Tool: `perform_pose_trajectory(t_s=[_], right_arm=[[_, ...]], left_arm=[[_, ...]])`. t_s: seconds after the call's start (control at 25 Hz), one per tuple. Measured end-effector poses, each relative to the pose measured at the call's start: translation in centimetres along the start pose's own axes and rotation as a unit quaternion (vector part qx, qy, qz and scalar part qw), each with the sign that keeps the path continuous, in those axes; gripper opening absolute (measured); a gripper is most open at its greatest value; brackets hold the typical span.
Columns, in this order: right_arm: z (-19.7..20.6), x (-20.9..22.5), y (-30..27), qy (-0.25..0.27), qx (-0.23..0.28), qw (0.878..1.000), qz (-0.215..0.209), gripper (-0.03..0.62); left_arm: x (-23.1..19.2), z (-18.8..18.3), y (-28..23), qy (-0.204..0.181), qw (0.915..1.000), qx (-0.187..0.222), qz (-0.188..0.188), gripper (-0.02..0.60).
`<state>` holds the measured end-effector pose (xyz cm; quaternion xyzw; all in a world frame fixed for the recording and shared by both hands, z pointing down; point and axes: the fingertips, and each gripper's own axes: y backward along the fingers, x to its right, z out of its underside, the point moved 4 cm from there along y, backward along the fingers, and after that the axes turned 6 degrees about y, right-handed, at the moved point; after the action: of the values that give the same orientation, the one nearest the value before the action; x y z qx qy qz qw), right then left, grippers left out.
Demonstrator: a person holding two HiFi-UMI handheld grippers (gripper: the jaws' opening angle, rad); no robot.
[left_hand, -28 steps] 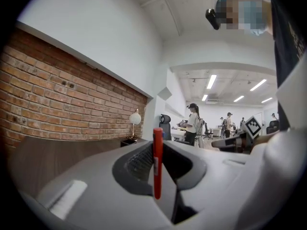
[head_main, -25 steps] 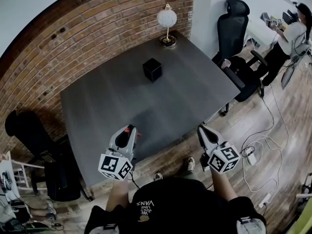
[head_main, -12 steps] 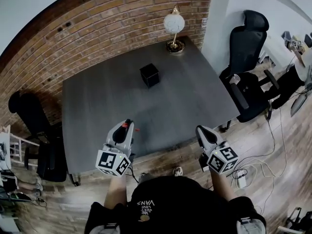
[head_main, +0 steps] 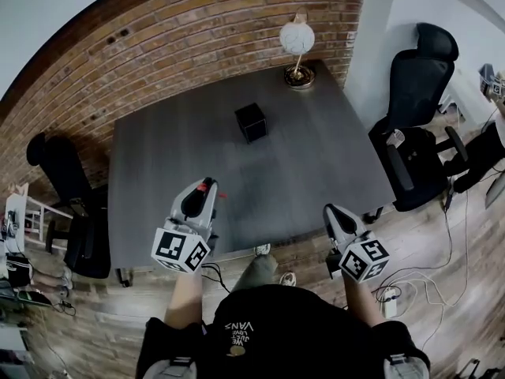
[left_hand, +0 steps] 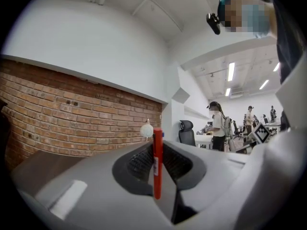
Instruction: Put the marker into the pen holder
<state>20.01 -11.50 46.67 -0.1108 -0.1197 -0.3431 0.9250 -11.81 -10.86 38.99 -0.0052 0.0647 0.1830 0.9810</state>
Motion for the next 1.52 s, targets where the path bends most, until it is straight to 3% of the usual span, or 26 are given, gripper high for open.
perform_pose_trajectory(t_s=[0.4,0.72,1.04,1.2,1.52], right_arm=[[-1.5,2.3,-2.6,-0.008,0.014,0.998,0.054,0.001],[-2.1,2.8,-6.5,-0.015,0.015,0.997,0.073,0.002],[-1.8,3.4,-9.3,-0.025,0.004,0.995,0.094,0.0],[-1.4,3.8,-10.1,-0.028,-0.004,0.994,0.106,0.0],[-0.4,4.9,-10.4,-0.034,-0.027,0.99,0.137,0.0]], left_arm=[[-3.0,-2.9,-8.7,-0.029,0.9983,0.012,0.049,0.101],[-5.5,-5.2,-15.6,-0.061,0.9928,0.005,0.104,0.101],[-7.7,-6.4,-21.5,-0.069,0.9872,0.003,0.144,0.101],[-8.7,-5.0,-24.1,-0.068,0.986,-0.009,0.152,0.101],[-11.1,1.2,-28.0,-0.039,0.989,-0.042,0.136,0.101]])
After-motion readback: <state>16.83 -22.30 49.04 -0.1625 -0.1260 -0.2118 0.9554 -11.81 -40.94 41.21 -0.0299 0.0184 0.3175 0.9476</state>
